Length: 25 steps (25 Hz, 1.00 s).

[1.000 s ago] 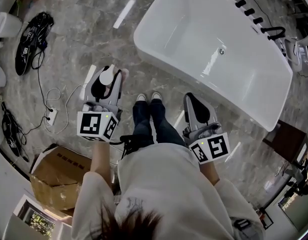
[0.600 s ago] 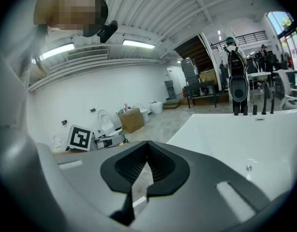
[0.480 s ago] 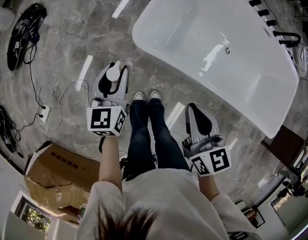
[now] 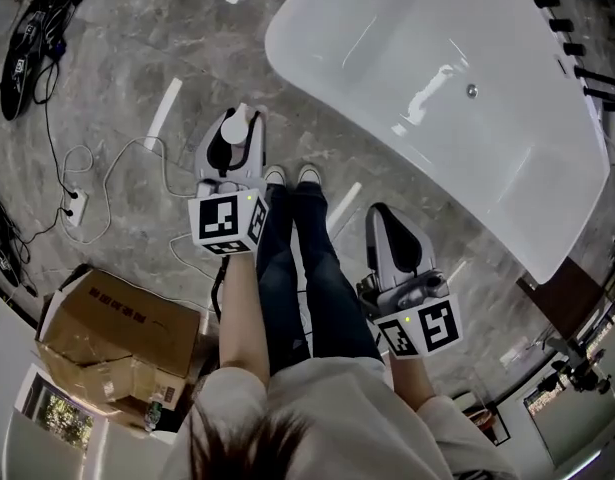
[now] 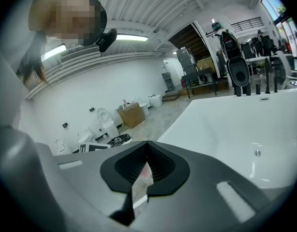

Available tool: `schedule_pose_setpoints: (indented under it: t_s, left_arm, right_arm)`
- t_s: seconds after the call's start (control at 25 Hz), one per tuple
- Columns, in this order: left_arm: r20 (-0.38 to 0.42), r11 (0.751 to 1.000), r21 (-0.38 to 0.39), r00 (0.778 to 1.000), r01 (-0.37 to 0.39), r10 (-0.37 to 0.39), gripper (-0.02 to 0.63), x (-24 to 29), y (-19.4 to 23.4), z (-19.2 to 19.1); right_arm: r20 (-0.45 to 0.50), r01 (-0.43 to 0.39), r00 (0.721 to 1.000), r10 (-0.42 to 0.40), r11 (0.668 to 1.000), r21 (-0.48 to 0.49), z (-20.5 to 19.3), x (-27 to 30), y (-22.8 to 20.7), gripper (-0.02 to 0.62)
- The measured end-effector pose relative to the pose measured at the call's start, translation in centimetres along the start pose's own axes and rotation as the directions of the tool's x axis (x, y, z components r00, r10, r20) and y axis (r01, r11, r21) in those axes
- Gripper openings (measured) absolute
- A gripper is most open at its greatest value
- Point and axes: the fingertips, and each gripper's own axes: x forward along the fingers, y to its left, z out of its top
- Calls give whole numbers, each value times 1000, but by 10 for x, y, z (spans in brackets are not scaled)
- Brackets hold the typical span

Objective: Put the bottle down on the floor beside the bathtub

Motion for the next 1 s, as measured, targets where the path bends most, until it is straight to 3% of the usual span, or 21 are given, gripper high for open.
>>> schedule_pose_setpoints:
  t_s: [0.2, 0.32, 0.48, 0.64, 0.76, 1.0]
  left_arm:
    - [-40, 1000, 28, 999, 13, -12, 204, 12, 0, -13]
    - [-39, 996, 66, 997, 64, -62, 204, 3, -9, 6]
    - [-10, 994, 47, 996, 94, -94, 204, -21, -1, 39]
    - [-4, 983, 141, 993, 120, -120, 204, -44, 8, 69]
    - [-43, 963, 216, 987, 162, -156, 204, -61, 16, 74]
    - [-37, 966, 199, 986, 166, -162, 204, -77, 41, 78]
  right_arm:
    - [-23, -4, 1000, 4, 1000, 16, -9, 13, -11, -2]
    - [-20, -2, 1000, 3, 1000, 18, -6, 16, -11, -2]
    - [3, -21, 1000, 21, 1000, 6, 10, 17, -6, -2]
    - [22, -36, 999, 36, 999, -11, 22, 15, 3, -2]
    - [29, -54, 998, 54, 998, -22, 27, 13, 9, -2]
    - [33, -68, 997, 70, 997, -45, 33, 11, 14, -2]
